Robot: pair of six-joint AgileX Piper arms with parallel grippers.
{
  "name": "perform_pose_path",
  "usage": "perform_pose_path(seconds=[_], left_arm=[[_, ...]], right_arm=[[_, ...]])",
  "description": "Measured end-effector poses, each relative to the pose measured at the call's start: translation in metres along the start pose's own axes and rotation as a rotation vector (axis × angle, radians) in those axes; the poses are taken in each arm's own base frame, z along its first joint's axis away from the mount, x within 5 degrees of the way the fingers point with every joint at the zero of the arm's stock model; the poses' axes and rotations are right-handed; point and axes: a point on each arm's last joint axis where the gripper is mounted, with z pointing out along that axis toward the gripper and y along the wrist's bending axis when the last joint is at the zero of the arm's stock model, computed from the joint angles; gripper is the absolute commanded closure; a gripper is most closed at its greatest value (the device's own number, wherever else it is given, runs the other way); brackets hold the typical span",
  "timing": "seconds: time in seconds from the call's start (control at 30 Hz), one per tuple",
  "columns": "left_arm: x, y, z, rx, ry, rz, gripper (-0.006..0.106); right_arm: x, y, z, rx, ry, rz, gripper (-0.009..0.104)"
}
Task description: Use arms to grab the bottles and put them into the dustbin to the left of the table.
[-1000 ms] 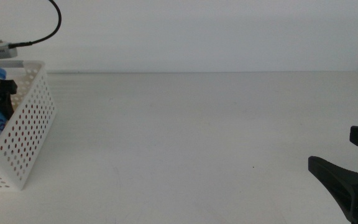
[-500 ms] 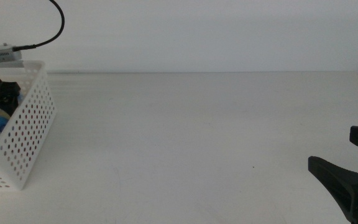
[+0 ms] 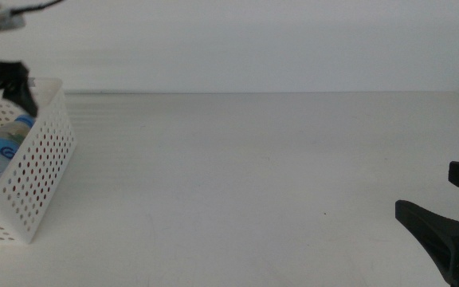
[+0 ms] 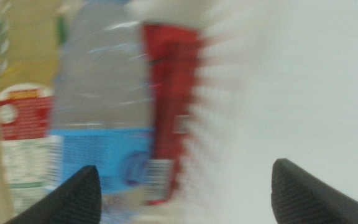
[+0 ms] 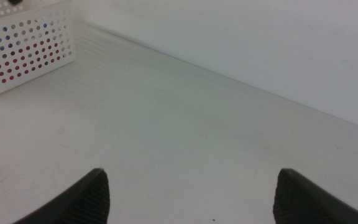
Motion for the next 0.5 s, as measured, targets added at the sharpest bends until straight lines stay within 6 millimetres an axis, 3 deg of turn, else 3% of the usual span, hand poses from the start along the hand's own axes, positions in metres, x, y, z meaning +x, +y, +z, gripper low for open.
perform_pose_path(seconds=[0.27, 0.37, 0.5], left_arm=[[0.028, -0.094, -0.049, 0.103, -0.200, 0.278, 0.010], [0.046, -0.117, -0.054, 0.126, -0.257, 0.352, 0.010], [0.071, -0.133, -0.061, 0.146, -0.338, 0.403, 0.010]], right_arm=[[0.000, 0.000, 0.000, 0.000, 0.000, 0.000, 0.020], [0.000, 0.000, 0.000, 0.000, 0.000, 0.000, 0.020], [0.000, 0.000, 0.000, 0.000, 0.000, 0.000, 0.020]])
